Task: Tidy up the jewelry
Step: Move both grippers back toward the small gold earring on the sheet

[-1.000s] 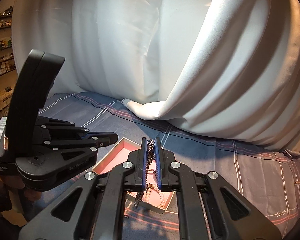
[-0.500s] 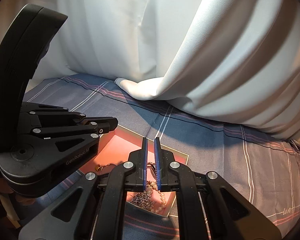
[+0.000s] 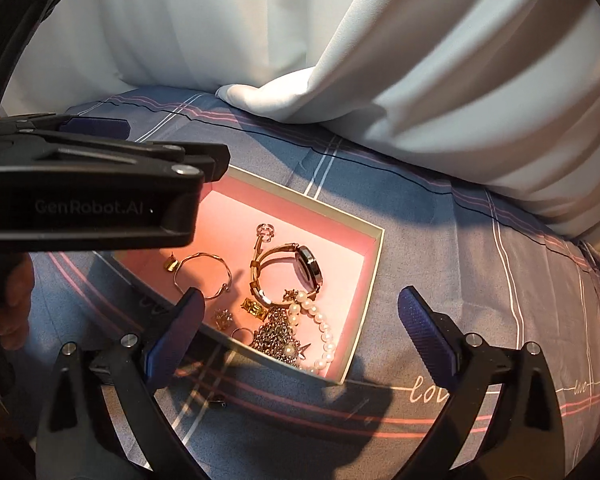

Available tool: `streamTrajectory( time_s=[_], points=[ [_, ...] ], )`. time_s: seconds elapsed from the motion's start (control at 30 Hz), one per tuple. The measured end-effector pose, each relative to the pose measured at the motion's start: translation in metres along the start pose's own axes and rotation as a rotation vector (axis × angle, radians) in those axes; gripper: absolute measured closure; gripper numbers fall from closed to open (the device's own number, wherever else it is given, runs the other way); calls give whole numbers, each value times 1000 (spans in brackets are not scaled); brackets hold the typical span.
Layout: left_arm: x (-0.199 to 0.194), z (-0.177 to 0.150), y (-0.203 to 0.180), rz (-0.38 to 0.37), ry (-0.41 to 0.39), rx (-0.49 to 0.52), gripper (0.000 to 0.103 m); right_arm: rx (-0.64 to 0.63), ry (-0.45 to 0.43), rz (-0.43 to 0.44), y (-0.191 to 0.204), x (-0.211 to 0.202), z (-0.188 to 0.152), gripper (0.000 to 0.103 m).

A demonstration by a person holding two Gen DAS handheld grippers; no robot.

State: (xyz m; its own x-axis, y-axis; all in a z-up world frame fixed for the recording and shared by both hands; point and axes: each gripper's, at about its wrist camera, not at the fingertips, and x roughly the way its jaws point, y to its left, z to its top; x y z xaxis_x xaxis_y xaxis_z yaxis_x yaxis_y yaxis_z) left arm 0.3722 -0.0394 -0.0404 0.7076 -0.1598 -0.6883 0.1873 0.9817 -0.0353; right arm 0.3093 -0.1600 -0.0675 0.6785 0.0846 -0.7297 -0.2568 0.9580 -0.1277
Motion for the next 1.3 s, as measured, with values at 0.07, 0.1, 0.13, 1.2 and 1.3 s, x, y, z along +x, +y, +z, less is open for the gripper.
streamTrajectory(
  time_s=[0.07, 0.1, 0.13, 1.2, 1.3],
  points=[
    [-6, -9, 2, -18, 11, -4, 6, 14, 6, 12, -2, -6, -15, 7],
    [-10, -16, 3, -30, 13, -4, 6, 22, 10, 20, -2, -9, -23, 7],
    [-13, -23, 3, -41, 16, -1, 6, 30, 13, 30, -2, -12, -32, 7],
    [-1, -128, 17, -12, 196, -2, 6, 92, 91, 191, 32, 1, -89, 28],
    [0, -128, 21, -8, 196, -10, 6, 78, 116, 192, 39, 14, -84, 43]
  ],
)
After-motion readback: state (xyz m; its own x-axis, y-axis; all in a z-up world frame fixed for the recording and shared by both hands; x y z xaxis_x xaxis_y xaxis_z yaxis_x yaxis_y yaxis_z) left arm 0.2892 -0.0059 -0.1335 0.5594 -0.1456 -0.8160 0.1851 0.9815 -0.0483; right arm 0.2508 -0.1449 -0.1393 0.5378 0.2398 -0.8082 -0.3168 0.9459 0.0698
